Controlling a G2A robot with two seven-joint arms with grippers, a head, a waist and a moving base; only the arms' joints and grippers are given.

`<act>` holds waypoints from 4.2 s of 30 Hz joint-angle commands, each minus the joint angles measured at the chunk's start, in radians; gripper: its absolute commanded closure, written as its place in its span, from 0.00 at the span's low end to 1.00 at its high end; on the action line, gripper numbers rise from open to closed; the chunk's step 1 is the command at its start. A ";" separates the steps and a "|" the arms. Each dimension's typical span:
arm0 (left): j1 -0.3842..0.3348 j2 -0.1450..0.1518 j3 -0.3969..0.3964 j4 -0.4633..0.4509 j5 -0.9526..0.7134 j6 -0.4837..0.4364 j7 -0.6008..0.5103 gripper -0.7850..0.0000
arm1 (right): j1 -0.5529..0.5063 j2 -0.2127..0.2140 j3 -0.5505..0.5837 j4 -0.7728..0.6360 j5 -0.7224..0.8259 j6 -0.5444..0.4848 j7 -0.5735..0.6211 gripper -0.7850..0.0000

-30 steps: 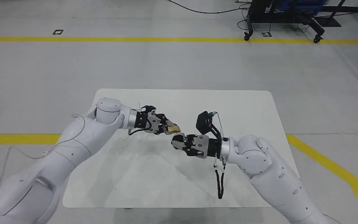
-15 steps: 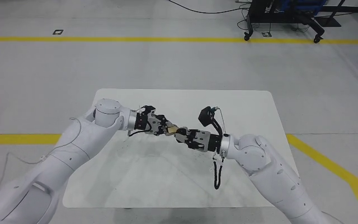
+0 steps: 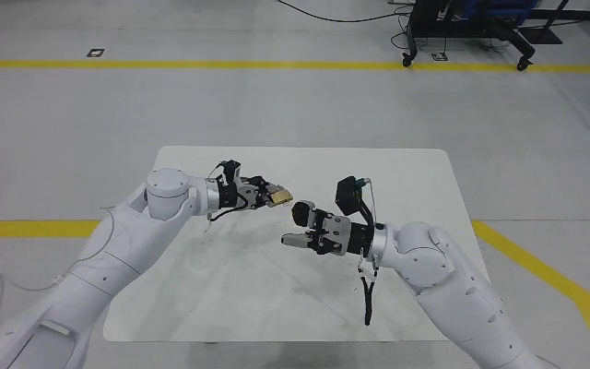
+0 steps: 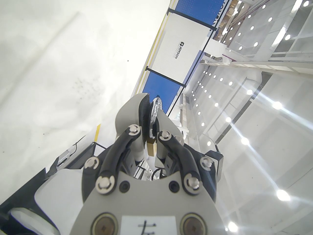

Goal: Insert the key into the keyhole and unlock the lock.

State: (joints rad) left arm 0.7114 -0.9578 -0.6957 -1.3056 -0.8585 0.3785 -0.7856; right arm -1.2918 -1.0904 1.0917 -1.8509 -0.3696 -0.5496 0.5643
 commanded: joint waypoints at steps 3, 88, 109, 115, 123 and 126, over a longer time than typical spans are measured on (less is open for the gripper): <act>0.032 0.009 -0.028 -0.059 0.047 -0.034 0.036 1.00 | 0.005 0.001 0.015 -0.008 -0.083 0.039 -0.016 0.00; 0.226 -0.010 -0.253 -0.236 0.317 -0.017 0.075 1.00 | -0.263 -0.054 0.316 -0.047 -0.015 0.119 -0.348 0.00; -0.112 -0.171 0.297 -0.192 0.936 0.295 -0.232 1.00 | -0.271 -0.052 0.327 -0.048 -0.005 0.114 -0.349 0.00; -0.192 -0.256 0.389 -0.101 0.996 0.310 -0.254 1.00 | -0.271 -0.052 0.327 -0.048 -0.005 0.114 -0.349 0.00; -0.245 -0.342 0.404 0.019 0.939 0.311 -0.283 0.00 | -0.271 -0.052 0.327 -0.048 -0.005 0.114 -0.349 0.00; -0.259 -0.349 0.377 0.045 0.919 0.309 -0.279 0.00 | -0.271 -0.052 0.327 -0.048 -0.005 0.114 -0.349 0.00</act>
State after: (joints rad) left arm 0.4560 -1.3070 -0.3100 -1.2648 0.0635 0.6870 -1.0663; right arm -1.5626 -1.1427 1.4191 -1.8993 -0.3742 -0.4354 0.2156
